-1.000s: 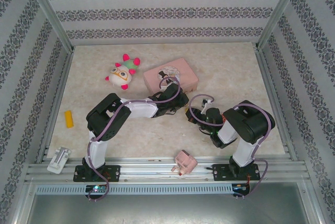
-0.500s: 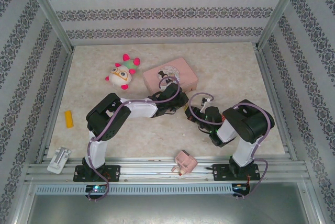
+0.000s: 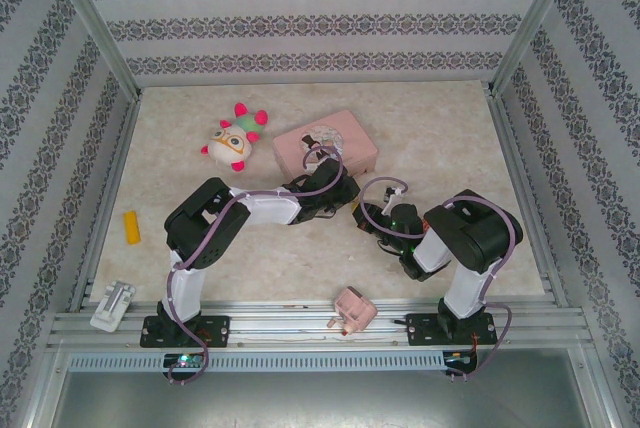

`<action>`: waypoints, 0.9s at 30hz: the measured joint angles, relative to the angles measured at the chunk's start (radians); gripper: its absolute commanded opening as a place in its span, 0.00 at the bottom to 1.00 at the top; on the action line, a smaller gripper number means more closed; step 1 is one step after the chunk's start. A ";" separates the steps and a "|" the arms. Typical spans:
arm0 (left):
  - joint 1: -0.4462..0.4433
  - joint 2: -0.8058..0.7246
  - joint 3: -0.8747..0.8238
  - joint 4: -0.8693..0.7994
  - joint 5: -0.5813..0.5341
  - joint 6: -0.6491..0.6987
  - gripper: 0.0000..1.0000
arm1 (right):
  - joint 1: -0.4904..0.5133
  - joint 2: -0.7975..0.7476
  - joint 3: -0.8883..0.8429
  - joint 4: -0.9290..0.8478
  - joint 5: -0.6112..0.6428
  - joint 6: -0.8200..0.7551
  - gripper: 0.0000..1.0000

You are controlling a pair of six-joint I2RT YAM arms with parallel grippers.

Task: Unlock the padlock with the key

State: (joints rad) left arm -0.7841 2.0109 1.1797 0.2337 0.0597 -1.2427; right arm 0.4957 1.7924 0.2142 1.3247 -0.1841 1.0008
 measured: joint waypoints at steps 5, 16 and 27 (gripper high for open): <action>0.000 0.000 0.000 0.000 0.000 0.000 0.11 | 0.006 0.000 0.001 0.000 0.005 0.039 0.00; 0.002 0.000 0.000 0.001 -0.005 -0.001 0.11 | 0.013 0.002 0.013 -0.010 0.017 0.076 0.00; 0.008 0.000 0.000 0.003 -0.008 -0.008 0.11 | 0.024 0.008 0.027 -0.015 0.030 0.096 0.00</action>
State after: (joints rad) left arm -0.7765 2.0109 1.1793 0.2371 0.0517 -1.2503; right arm 0.5201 1.8000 0.2409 1.3094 -0.1539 1.0969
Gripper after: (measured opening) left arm 0.268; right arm 0.051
